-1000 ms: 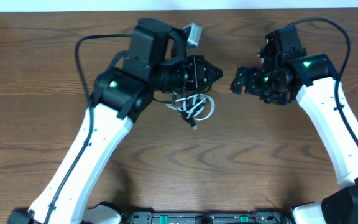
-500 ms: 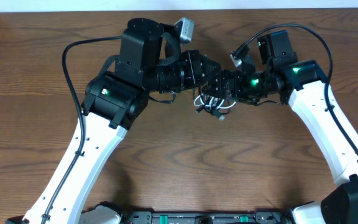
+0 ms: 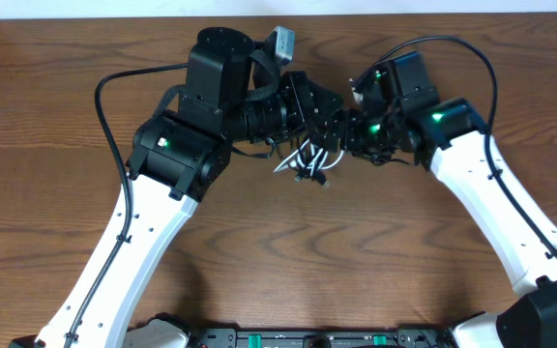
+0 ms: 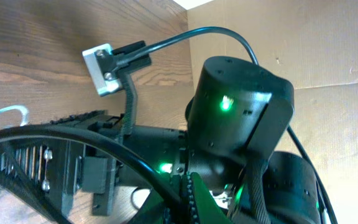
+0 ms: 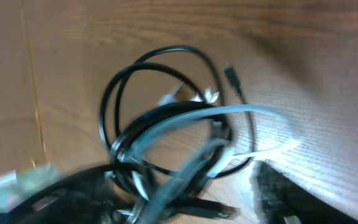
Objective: Untangle cables
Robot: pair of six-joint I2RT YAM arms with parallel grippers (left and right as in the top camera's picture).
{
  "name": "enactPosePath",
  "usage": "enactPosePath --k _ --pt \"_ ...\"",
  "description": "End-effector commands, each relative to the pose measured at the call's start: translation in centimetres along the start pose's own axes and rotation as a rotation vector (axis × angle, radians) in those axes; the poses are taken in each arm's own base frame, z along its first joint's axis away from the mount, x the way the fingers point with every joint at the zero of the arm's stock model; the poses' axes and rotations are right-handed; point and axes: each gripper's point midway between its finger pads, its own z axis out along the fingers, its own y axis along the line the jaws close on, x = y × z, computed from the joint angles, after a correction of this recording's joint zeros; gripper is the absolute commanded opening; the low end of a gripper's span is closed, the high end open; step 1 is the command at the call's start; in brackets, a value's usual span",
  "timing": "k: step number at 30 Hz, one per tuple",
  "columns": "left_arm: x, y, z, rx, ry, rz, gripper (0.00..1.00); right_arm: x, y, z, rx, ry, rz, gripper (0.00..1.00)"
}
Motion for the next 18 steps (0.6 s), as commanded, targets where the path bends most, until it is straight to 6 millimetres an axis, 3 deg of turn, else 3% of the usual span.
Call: enactPosePath --k 1,5,6,7,8,13,15,16,18 --pt "-0.4 -0.8 -0.5 0.017 -0.019 0.006 0.07 -0.2 -1.1 0.6 0.102 -0.049 0.048 0.54" --pt "-0.4 -0.8 -0.5 0.017 -0.019 0.006 0.07 -0.3 -2.0 1.0 0.169 -0.079 0.051 0.35" --pt "-0.4 -0.8 -0.5 0.018 -0.019 0.006 0.08 -0.4 -2.3 1.1 0.179 -0.079 0.053 0.26" --pt "-0.4 -0.8 -0.5 0.018 -0.019 0.007 0.08 -0.3 -2.8 1.3 0.197 -0.076 0.058 0.07" --pt "-0.4 -0.9 -0.6 0.019 -0.02 0.008 0.07 -0.3 -3.0 1.3 0.207 -0.075 0.062 0.02" --pt "-1.5 1.0 -1.9 -0.035 -0.05 0.002 0.07 0.9 -4.6 0.9 0.261 -0.023 0.101 0.01" --pt "-2.4 3.7 -2.8 -0.128 -0.084 -0.039 0.07 1.3 -4.3 0.7 0.234 0.003 0.075 0.01" --pt "-2.9 7.0 -4.1 -0.257 -0.123 -0.119 0.07 1.5 -3.3 0.5 0.175 0.028 0.017 0.01" --pt "-2.9 10.1 -5.6 -0.383 -0.153 -0.192 0.08 1.5 -2.8 0.3 0.139 0.037 -0.014 0.01"
